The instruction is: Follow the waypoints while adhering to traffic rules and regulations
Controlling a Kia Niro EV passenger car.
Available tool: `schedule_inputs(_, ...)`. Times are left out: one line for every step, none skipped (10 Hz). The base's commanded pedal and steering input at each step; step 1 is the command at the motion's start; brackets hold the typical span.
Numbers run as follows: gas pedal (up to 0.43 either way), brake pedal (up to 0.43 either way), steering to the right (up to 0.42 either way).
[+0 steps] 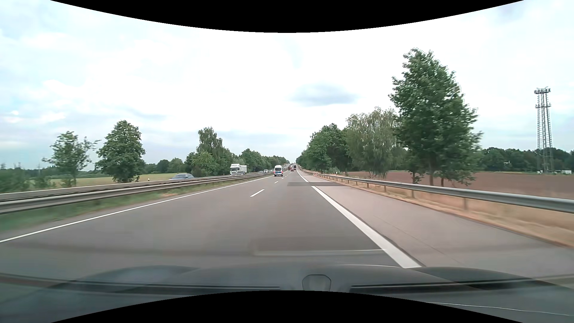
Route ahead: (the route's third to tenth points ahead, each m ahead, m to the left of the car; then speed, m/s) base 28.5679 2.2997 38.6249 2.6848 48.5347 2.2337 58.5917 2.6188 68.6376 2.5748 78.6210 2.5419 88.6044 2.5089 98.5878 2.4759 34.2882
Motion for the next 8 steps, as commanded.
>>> schedule_inputs(0.000,0.000,-0.003)
schedule_inputs(0.000,0.000,-0.003)
schedule_inputs(0.000,0.000,-0.003)
schedule_inputs(0.000,0.000,-0.003)
schedule_inputs(0.000,0.000,-0.003)
schedule_inputs(0.000,0.006,-0.003)
schedule_inputs(0.000,0.061,-0.003)
schedule_inputs(0.000,0.116,-0.003)
